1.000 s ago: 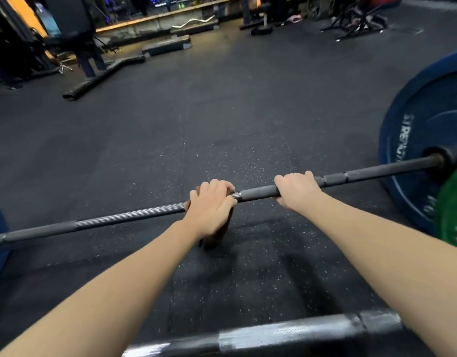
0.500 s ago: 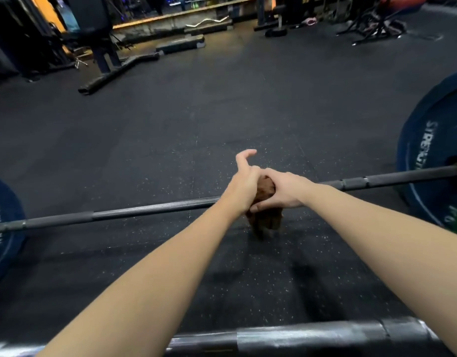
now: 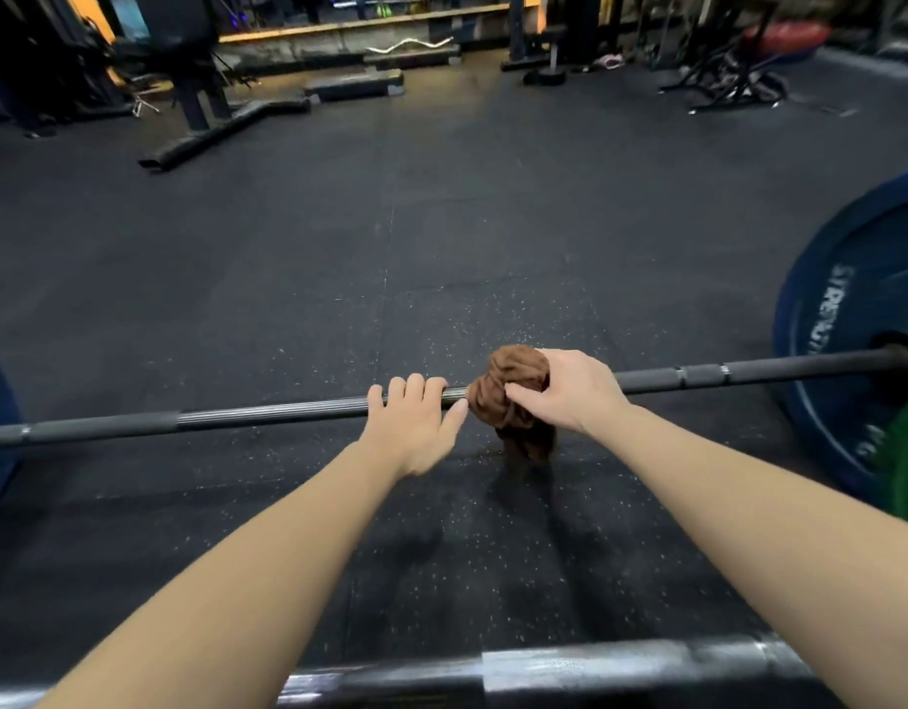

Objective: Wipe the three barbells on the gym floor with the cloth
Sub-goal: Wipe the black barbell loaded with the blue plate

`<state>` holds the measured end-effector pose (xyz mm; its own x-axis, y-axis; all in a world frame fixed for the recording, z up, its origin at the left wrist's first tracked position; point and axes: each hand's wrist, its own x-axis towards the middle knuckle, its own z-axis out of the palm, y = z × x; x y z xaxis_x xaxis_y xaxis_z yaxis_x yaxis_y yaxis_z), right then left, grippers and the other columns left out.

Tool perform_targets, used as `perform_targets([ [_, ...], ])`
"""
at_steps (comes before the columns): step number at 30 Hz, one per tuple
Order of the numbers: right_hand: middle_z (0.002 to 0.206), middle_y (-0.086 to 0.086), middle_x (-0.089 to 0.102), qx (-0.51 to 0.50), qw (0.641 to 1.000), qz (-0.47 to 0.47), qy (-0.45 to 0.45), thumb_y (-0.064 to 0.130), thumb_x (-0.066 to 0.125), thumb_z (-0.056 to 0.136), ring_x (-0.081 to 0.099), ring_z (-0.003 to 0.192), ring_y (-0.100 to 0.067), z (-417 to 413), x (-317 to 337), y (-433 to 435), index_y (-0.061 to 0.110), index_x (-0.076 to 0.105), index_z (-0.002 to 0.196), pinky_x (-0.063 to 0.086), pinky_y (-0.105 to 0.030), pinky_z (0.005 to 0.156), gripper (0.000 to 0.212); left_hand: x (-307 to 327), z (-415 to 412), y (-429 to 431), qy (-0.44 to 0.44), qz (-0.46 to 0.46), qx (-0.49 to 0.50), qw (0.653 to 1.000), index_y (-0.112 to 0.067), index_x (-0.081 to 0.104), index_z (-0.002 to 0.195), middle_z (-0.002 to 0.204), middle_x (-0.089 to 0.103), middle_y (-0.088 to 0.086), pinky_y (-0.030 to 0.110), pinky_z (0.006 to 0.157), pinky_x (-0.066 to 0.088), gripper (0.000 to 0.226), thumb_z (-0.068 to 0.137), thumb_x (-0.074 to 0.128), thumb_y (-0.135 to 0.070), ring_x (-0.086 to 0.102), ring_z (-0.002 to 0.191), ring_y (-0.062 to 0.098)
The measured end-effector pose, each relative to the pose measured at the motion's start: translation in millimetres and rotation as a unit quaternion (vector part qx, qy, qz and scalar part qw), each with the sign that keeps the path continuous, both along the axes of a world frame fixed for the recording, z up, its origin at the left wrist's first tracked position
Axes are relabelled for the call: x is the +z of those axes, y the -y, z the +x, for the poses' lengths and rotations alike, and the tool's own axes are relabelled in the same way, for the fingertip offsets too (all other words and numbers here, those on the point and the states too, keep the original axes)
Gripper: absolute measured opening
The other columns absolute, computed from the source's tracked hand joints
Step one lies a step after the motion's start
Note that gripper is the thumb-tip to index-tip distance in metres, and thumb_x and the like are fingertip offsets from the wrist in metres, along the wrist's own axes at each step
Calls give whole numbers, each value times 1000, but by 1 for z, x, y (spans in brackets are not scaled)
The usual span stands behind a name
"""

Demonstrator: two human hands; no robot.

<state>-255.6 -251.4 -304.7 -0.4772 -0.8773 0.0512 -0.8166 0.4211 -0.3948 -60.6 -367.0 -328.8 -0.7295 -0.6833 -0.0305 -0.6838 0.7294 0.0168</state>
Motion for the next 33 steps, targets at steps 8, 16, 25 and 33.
perform_targets([
  [8, 115, 4, 70, 20, 995, 23, 96, 41, 59, 92, 65, 102, -27, -12, 9, -12, 49, 49, 141, 52, -35, 90, 51, 5, 4, 10, 61, -6, -52, 997, -21, 32, 147, 136, 39, 3, 47, 107, 28, 78, 82, 25, -63, 37, 123, 27],
  [16, 113, -5, 74, -27, 997, -1, 66, 22, 65, 92, 65, 107, -28, -47, 20, -39, 20, 73, 116, 47, -31, 87, 25, 17, 2, 18, 69, 54, -75, 993, -20, 32, 148, 139, 41, 2, 46, 107, 30, 69, 92, 54, -54, 38, 127, 26],
  [25, 89, 10, 59, -27, 999, 3, 23, 96, 32, 77, 63, 89, -21, -22, 12, -28, 31, 55, 93, 48, -40, 82, 71, 16, 3, 19, 61, 42, -84, 994, -18, 29, 150, 138, 39, 3, 46, 106, 30, 72, 92, 54, -54, 36, 127, 27],
  [33, 114, -5, 61, 12, 1000, 15, 2, 65, 50, 95, 60, 108, -31, 34, 11, 17, 21, 45, 103, 46, -45, 93, 45, 18, -1, 19, 55, 62, -56, 995, -21, 34, 145, 133, 40, 0, 44, 105, 30, 78, 79, 42, -63, 36, 124, 25],
])
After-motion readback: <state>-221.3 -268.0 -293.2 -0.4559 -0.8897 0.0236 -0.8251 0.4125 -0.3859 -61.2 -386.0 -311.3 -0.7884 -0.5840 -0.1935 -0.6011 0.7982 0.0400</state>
